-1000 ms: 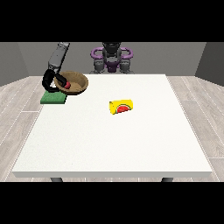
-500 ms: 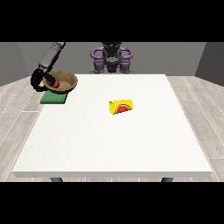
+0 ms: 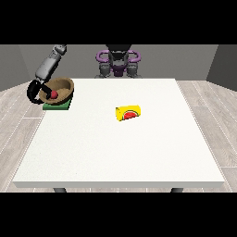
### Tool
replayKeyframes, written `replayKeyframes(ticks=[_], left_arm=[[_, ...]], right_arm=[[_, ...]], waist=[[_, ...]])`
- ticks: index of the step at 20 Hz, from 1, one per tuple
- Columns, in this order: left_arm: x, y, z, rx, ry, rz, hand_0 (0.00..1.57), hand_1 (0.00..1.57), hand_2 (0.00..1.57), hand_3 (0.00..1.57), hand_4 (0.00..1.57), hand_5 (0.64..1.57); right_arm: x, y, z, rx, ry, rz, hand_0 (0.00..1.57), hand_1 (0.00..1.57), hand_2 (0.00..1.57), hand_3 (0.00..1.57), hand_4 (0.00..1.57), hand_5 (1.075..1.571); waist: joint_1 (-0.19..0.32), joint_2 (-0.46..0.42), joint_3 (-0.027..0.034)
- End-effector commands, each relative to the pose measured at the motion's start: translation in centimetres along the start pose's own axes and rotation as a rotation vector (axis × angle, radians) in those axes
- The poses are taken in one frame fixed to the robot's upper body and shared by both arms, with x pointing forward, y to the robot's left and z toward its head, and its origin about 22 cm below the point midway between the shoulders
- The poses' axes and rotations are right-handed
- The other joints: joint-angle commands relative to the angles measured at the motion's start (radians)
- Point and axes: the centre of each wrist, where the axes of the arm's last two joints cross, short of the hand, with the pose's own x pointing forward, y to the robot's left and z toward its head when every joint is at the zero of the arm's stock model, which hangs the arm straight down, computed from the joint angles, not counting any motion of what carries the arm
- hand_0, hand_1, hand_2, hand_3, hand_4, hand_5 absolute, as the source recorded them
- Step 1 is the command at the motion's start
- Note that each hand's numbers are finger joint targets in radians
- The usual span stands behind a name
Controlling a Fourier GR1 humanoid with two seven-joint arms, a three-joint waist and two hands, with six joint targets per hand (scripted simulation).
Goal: Pick the cup and pour the ball into the bowl, then pick the bowl and place it on the pad
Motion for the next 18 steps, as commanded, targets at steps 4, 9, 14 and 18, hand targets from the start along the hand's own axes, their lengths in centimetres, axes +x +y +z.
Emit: replayKeyframes(ticks=[4,9,14,18], left_arm=[[2.3,-0.5,-0.3,-0.001,-0.012,0.029,0.00,0.00,0.00,0.00,0.00,1.535],[-1.4,-0.6,0.9,0.001,0.102,0.019,0.00,0.00,0.00,0.00,0.00,1.534],[-3.1,0.4,1.8,-0.006,0.078,0.008,0.00,0.00,0.00,0.00,0.00,1.530],[-2.2,-0.5,1.5,-0.023,0.066,0.023,0.00,0.00,0.00,0.00,0.00,1.523]], right_arm=[[0.4,-4.2,0.3,-0.035,-0.028,0.019,1.57,1.57,1.57,0.68,1.25,1.564],[0.8,-2.8,-0.1,0.025,0.032,0.058,1.57,1.57,1.57,0.90,1.24,1.568],[2.3,-0.5,-1.0,0.033,0.024,0.099,1.57,1.57,1.57,1.29,1.23,1.571],[-1.1,-0.7,0.0,0.042,0.082,-0.045,1.57,1.57,1.57,1.28,1.16,1.570]], waist=[[0.016,0.020,-0.0002],[-0.017,-0.090,-0.0023],[-0.009,-0.076,-0.0031],[0.010,-0.054,-0.0009]])
